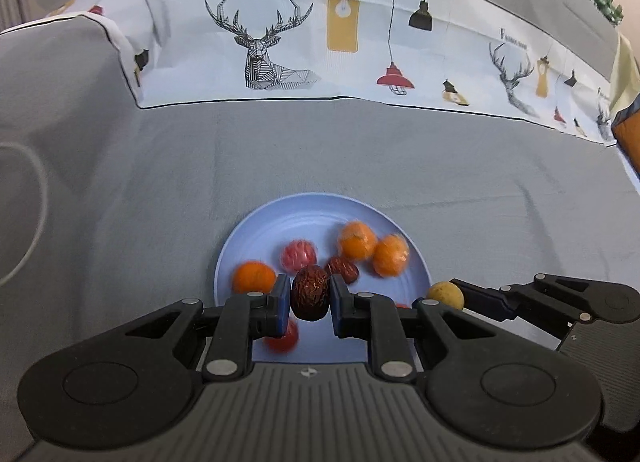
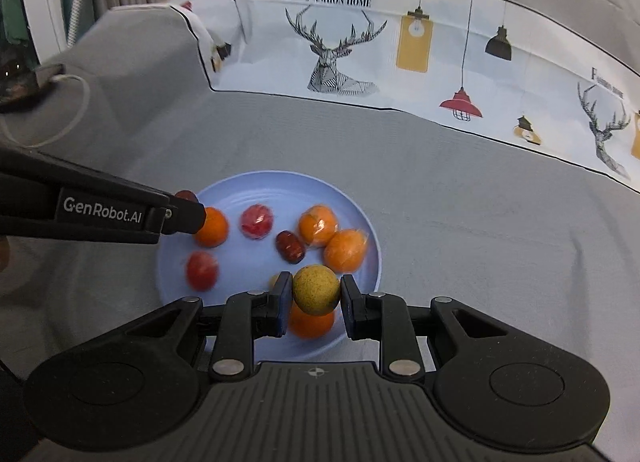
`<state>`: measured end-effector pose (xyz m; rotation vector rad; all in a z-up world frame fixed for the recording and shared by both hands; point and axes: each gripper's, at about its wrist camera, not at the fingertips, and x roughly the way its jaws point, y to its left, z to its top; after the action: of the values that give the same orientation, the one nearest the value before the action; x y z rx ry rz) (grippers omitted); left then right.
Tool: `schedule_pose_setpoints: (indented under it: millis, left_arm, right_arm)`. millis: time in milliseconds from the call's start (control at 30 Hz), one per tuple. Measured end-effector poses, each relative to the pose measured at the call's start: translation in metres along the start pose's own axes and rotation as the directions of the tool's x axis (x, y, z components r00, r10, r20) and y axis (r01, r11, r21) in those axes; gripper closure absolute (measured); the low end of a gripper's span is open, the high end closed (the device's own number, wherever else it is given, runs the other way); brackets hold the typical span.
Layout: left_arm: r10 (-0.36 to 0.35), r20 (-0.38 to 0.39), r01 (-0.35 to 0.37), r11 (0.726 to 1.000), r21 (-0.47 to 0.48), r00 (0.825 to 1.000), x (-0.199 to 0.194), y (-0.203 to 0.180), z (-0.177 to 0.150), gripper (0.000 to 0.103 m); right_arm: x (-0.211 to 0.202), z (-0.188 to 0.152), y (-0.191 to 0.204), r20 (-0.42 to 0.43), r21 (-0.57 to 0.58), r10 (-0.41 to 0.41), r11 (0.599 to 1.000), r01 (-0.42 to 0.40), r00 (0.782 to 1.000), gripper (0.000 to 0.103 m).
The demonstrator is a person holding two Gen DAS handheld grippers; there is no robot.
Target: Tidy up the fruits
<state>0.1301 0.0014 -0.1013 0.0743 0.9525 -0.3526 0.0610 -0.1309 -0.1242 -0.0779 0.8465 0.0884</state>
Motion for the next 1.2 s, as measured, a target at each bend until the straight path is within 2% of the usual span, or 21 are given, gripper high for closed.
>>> schedule_pose_setpoints:
  millis: [133,167,200,233,267,300,333,400,567,667,933,1033,1200]
  left_arm:
    - [0.01,-0.023,-0.009,0.999,0.047,1.0,0.029,0.0,0.01,0.08]
    - [0.007,-0.041,-0.005,0.998,0.06,0.999,0.037,-0.001,0.011,0.073]
    - [0.001,-0.048,0.003,0.998,0.07,0.999,0.042,0.0,0.011,0.059]
    - [0.0,-0.059,0.005,0.997,0.082,0.998,0.046,-0.001,0.012,0.022]
    - [0.015,-0.072,-0.008,0.995,0.096,0.997,0.047,-0.001,0.013,0.0]
    - [0.037,-0.058,-0.032,0.995,0.096,0.998,0.042,0.0,0.013,0.001]
    - [0.043,-0.032,-0.04,0.995,0.086,0.999,0.035,0.001,0.012,0.001]
    - [0.045,-0.014,-0.044,0.997,0.059,0.999,0.018,0.005,0.008,0.001]
    - [0.099,-0.05,-0.099,0.995,0.005,0.994,-0.026,0.005,-0.015,0.0]
    - [0.124,-0.058,-0.124,0.992,0.002,0.991,-0.054,0.002,-0.032,0.0]
    - [0.168,-0.004,-0.168,0.986,0.006,0.986,-0.112,-0.013,-0.072,0.0]
    - [0.211,0.038,-0.212,0.977,0.031,0.977,-0.128,-0.024,-0.083,0.0]
    - [0.222,0.075,-0.224,0.974,0.018,0.972,-0.148,-0.032,-0.092,0.0]
  right_arm:
    - [0.027,0.007,-0.004,-0.013,-0.013,-0.012,1.0,0.012,1.0,0.076]
    - [0.033,0.008,-0.004,-0.015,-0.019,-0.013,1.0,0.013,1.0,0.076]
    - [0.038,0.008,-0.004,-0.017,-0.025,-0.013,1.0,0.013,1.0,0.074]
    - [0.043,0.008,-0.004,-0.017,-0.033,-0.008,0.999,0.008,1.0,0.057]
    - [0.046,0.007,-0.005,-0.03,-0.043,-0.012,0.999,0.01,0.999,0.044]
    - [0.047,0.007,-0.004,-0.046,-0.046,-0.033,0.998,0.031,0.998,0.019]
    - [0.045,0.007,-0.004,-0.052,-0.041,-0.069,0.997,0.067,0.996,0.009]
    - [0.031,0.002,-0.005,-0.037,-0.03,-0.098,0.995,0.097,0.995,0.009]
    - [-0.013,-0.016,-0.004,-0.058,0.015,-0.056,0.998,0.057,0.997,0.007]
    - [-0.046,-0.028,0.006,-0.032,0.035,-0.044,0.998,0.045,0.999,0.005]
    - [-0.103,-0.064,0.025,0.074,0.074,-0.088,0.994,0.082,0.993,0.003]
    - [-0.12,-0.072,0.029,0.116,0.078,-0.105,0.992,0.096,0.988,0.003]
    - [-0.142,-0.078,0.027,0.174,0.081,-0.124,0.99,0.111,0.977,0.003]
